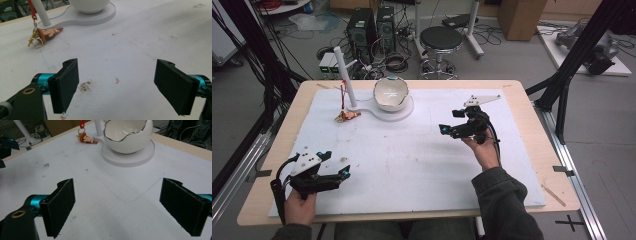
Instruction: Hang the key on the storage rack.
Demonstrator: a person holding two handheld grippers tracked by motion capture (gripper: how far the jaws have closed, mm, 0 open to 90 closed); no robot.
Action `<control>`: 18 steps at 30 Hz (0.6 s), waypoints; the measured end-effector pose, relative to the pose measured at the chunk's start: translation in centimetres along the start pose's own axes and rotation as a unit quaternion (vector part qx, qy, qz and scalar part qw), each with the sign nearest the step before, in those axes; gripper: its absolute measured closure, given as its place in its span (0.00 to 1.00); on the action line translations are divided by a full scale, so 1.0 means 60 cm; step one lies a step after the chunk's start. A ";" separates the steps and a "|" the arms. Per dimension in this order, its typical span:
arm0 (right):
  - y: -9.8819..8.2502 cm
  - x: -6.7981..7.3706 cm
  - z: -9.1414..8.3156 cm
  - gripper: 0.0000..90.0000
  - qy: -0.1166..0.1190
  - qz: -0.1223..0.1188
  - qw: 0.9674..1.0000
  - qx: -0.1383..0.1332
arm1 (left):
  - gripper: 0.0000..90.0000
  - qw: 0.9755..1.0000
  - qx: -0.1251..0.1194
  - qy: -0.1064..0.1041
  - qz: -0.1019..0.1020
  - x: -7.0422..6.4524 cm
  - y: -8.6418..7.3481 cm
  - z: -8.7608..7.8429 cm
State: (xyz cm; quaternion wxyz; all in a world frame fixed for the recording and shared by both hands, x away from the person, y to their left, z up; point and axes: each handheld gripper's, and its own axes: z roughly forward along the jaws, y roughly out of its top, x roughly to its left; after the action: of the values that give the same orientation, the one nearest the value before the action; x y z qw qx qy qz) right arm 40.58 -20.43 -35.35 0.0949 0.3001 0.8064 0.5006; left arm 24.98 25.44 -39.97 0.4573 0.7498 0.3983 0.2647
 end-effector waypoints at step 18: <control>-0.033 0.010 -0.038 0.13 -0.007 0.002 1.000 -0.002 | 0.23 1.000 0.002 0.000 -0.003 0.001 0.000 -0.001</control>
State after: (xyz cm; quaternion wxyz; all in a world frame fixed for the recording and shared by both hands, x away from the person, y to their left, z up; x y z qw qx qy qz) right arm 38.29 -22.45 -35.87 0.1001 0.3048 0.8042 0.5003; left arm 24.97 25.54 -39.97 0.4566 0.7497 0.4006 0.2627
